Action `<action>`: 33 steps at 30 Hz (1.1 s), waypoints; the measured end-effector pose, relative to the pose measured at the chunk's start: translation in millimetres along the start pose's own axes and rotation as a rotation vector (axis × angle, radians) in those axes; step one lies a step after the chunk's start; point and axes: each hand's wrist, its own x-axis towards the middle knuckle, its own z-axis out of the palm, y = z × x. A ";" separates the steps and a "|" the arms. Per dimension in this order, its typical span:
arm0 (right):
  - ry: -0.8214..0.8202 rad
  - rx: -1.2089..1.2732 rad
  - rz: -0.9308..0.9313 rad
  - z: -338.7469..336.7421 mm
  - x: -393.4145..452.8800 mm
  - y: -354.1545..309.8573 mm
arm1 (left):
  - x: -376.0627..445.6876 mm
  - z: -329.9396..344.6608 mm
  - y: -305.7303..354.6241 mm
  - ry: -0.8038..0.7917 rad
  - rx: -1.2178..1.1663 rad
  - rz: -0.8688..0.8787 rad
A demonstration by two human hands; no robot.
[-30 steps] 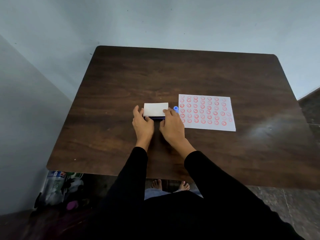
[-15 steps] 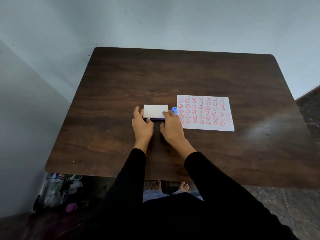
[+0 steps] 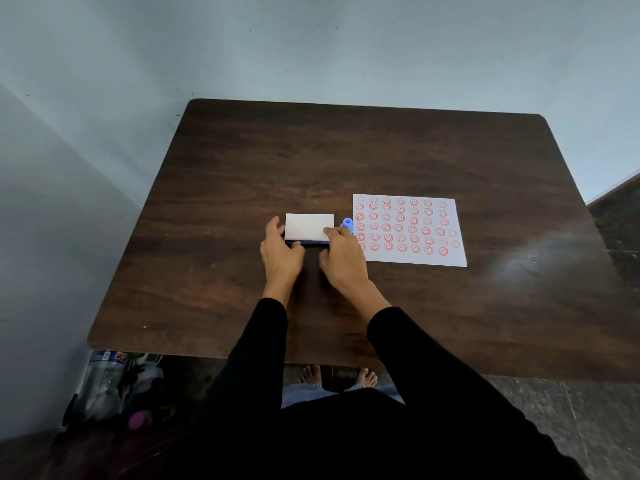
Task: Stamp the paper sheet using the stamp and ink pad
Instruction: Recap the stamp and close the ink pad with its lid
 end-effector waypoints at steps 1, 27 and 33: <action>0.003 -0.001 0.005 0.3 -0.1 -0.4 | -0.3 -0.6 -0.2 0.003 0.000 0.003; 0.024 0.058 0.029 3.2 -2.3 -3.6 | 8.7 -1.3 -7.2 0.016 0.067 0.027; 0.032 0.068 0.007 1.9 -2.8 -4.0 | 11.2 -1.4 -6.7 0.029 0.103 0.042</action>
